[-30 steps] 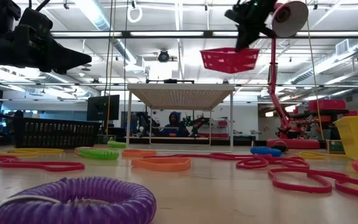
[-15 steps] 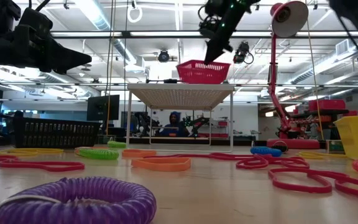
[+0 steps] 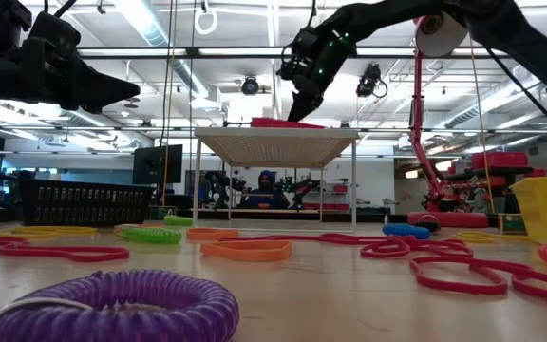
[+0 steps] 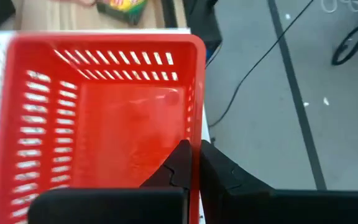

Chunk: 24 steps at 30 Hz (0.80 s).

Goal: Pick & Place Office Desk Supplies
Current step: Put the red bin on the shelf

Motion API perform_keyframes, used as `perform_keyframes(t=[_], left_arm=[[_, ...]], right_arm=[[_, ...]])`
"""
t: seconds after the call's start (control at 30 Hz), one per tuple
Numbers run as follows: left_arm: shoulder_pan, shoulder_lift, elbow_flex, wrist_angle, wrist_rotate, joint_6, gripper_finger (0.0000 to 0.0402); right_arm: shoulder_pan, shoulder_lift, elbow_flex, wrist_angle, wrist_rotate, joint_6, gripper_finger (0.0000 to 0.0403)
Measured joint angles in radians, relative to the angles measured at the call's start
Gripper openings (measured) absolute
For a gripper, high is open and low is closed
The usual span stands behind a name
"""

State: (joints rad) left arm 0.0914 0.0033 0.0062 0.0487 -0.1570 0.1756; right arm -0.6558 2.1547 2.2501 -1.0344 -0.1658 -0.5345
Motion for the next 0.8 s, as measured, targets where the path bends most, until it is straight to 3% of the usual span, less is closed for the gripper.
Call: perform_keyframes(t=[0.8], left_arm=[[0.0, 0.0, 0.0, 0.0, 0.0, 0.0, 0.005]], right_arm=[[0.031, 0.061, 0.0, 0.157, 0.025, -0.244, 0.0026]])
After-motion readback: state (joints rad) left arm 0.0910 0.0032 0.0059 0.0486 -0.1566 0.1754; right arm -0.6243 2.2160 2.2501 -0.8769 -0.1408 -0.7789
